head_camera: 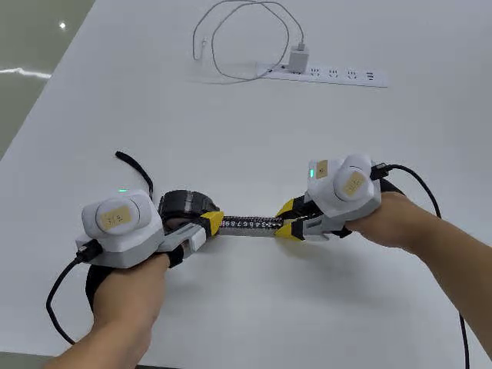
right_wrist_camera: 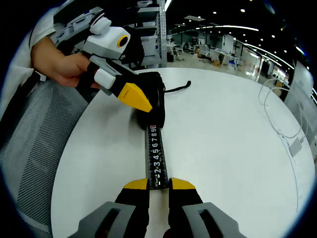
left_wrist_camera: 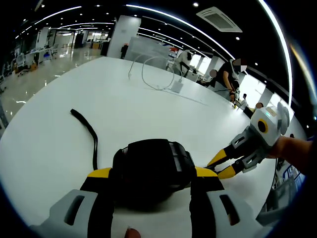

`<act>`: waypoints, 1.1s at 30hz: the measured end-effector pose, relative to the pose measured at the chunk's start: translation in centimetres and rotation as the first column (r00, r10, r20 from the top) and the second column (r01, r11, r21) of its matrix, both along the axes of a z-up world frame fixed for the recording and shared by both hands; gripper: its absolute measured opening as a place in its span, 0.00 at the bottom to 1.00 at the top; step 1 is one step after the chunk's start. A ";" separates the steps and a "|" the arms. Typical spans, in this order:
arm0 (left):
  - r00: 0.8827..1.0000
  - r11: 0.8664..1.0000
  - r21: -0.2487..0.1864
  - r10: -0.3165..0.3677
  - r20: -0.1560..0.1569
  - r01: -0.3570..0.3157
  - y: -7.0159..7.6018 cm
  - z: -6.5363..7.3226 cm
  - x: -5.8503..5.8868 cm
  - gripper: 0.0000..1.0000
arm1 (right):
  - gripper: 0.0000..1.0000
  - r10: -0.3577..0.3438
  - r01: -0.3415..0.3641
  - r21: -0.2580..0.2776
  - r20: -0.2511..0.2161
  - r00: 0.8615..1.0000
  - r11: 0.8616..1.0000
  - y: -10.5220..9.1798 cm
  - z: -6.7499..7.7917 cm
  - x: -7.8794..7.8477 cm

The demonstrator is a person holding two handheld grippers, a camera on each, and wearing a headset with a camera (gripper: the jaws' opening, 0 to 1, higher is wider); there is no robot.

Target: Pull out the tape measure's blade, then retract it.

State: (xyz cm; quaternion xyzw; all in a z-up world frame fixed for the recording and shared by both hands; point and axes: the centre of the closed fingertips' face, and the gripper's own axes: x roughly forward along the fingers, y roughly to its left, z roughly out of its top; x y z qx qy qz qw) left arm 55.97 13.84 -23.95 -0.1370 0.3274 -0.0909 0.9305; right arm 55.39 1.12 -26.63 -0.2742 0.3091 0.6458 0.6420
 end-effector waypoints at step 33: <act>1.000 1.000 -0.005 0.001 0.001 -0.001 0.0 0.1 -0.1 0.57 | 0.10 0.036 -0.036 0.041 -0.008 0.999 0.999 4.5 0.0 -0.5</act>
